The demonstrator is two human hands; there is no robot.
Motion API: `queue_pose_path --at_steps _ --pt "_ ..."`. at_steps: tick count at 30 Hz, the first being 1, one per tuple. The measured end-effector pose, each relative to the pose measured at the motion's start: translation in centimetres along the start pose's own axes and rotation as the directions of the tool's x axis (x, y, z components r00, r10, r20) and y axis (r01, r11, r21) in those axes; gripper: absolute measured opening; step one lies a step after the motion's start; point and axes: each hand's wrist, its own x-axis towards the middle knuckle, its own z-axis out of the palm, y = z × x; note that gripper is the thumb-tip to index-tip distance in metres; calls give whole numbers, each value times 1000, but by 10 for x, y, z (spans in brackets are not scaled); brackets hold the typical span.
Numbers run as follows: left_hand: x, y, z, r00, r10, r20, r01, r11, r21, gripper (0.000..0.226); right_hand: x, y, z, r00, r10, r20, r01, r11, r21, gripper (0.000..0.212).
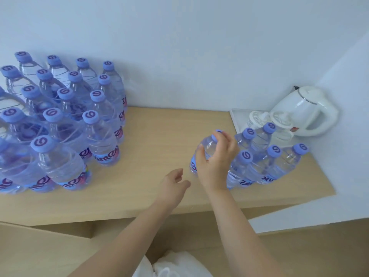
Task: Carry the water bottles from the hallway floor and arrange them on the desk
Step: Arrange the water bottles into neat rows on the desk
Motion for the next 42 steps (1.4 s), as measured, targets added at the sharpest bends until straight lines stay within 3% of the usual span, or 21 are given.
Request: queue_pose_path --at_steps 3,4,6,10,14,19,22,24,28,32,35,38,42 --pt "-1 1 3 1000 6 -4 -6 1000 -2 54 13 11 3 938 303 170 -317 946 62 58" --pt "-2 1 2 1000 8 0 -8 1000 8 53 19 15 3 889 400 223 -428 899 93 56" --pt "-4 0 -3 1000 6 13 -6 999 32 53 23 19 4 848 456 270 -494 865 90 43" --pt "-4 -4 -26 999 -2 33 -2 991 137 73 14 9 4 903 371 217 -389 920 44 36" --pt "-15 3 -47 993 55 109 -66 993 101 97 19 -18 0 904 339 260 -391 901 188 20" --pt "-29 15 -92 980 134 147 -115 984 -134 69 29 -64 12 806 326 493 -520 789 327 29" --pt "-42 16 -125 960 131 247 -89 981 -174 57 32 -80 26 660 171 732 -500 826 259 45" --pt "-49 13 -140 961 114 252 -71 982 -176 51 27 -86 39 608 145 781 -462 864 199 59" --pt "-53 2 -161 984 82 159 -47 976 -211 43 13 -101 66 583 99 806 -415 890 191 63" --pt "-51 -9 -175 999 36 16 -32 973 -228 60 -3 -115 88 538 87 839 -449 872 197 73" --pt "-44 -18 -183 991 -16 -131 -15 972 -234 58 -21 -122 101 566 110 817 -424 889 175 67" --pt "-42 -27 -189 981 -74 -180 16 953 -301 57 -35 -125 112 594 95 799 -386 905 179 56" --pt "-42 -40 -192 949 -193 -248 116 948 -296 32 -49 -126 121 632 73 771 -345 918 196 52"
